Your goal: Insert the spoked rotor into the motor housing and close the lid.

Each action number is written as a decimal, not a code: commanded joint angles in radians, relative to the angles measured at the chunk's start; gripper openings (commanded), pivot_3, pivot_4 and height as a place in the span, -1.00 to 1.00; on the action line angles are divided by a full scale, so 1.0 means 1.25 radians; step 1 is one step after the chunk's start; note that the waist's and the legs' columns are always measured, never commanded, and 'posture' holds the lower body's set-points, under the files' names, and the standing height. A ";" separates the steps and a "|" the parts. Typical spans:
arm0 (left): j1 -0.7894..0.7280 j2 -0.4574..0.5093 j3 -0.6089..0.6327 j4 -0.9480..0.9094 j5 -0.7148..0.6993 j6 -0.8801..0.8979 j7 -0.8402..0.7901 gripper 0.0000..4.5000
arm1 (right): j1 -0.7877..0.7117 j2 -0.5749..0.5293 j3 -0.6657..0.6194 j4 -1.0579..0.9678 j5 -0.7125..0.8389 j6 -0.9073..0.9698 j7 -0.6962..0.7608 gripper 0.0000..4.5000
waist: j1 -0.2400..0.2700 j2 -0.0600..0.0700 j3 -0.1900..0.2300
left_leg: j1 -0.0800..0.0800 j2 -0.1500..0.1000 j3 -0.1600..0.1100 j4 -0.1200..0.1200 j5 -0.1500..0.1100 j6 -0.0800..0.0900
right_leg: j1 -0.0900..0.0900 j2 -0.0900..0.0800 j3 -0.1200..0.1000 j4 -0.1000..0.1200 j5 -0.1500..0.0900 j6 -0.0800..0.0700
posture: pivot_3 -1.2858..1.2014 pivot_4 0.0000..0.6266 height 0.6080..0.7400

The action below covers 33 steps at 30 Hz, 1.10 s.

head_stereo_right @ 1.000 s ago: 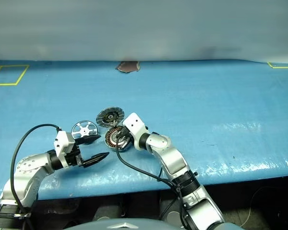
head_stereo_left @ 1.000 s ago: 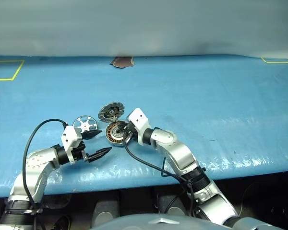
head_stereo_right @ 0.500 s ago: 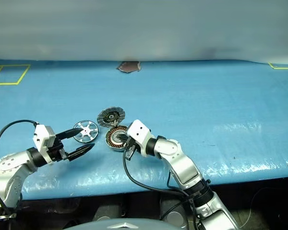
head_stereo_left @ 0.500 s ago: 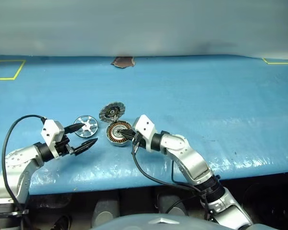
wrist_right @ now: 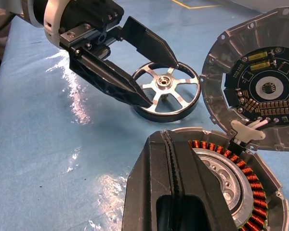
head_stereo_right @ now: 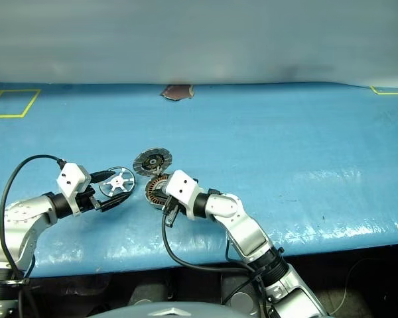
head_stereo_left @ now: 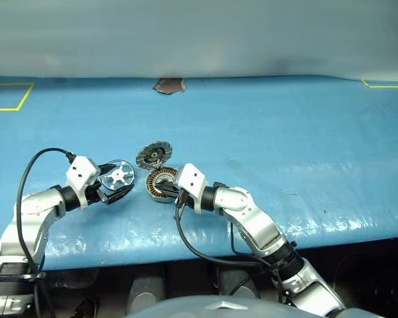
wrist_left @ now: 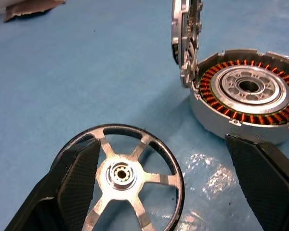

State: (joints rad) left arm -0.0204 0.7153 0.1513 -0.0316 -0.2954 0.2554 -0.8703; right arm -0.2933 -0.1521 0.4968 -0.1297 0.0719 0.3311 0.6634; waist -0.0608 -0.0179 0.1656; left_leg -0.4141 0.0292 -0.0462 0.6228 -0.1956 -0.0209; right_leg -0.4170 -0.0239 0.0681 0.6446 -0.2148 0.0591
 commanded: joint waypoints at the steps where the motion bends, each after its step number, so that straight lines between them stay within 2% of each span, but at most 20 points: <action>1: -0.012 0.013 0.008 0.008 0.025 -0.016 0.019 0.47 | -0.006 0.009 -0.007 -0.018 0.001 -0.021 -0.006 -1.00 | 0.000 0.000 0.000 | 0.000 0.000 0.000 0.000 0.000 0.000 | 0.000 0.000 0.000 0.000 0.000 0.000 | 0.03 -0.52 1.00; 13: 0.026 0.024 0.000 0.003 0.065 -0.005 0.034 0.47 | -0.009 0.015 -0.009 -0.011 -0.002 -0.018 -0.016 -1.00 | 0.000 0.000 0.000 | 0.001 0.000 0.000 0.000 0.000 0.000 | 0.001 0.000 0.000 0.000 0.000 0.000 | 0.03 -0.52 1.00; 25: -0.002 0.048 -0.015 0.019 0.097 0.024 0.034 0.47 | -0.009 0.021 -0.013 -0.007 -0.002 -0.017 -0.021 -1.00 | 0.001 0.000 0.000 | 0.000 0.000 0.000 0.000 0.000 0.000 | 0.000 0.000 0.000 0.000 0.000 0.000 | 0.03 -0.52 1.00; 31: -0.019 0.019 -0.014 0.018 0.069 0.075 0.030 0.47 | -0.007 0.019 -0.013 -0.008 -0.003 -0.014 -0.025 -1.00 | 0.001 0.000 0.000 | 0.001 0.000 0.000 0.000 0.000 0.000 | 0.001 0.000 0.000 0.001 0.000 0.000 | 0.03 -0.52 1.00; 33: -0.018 0.008 0.000 0.002 0.020 0.122 0.013 0.47 | -0.006 0.019 -0.014 -0.010 -0.002 -0.012 -0.026 -1.00 | 0.001 0.000 0.000 | 0.001 0.000 0.000 0.000 0.000 0.000 | 0.001 0.000 0.000 0.001 0.000 0.000 | 0.03 -0.52 1.00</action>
State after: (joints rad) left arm -0.0445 0.7370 0.1439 -0.0077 -0.2224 0.3633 -0.8346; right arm -0.2932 -0.1366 0.4919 -0.1214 0.0628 0.3300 0.6331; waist -0.0597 -0.0180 0.1655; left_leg -0.4130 0.0292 -0.0460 0.6234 -0.1956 -0.0209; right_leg -0.4158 -0.0241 0.0680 0.6453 -0.2147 0.0592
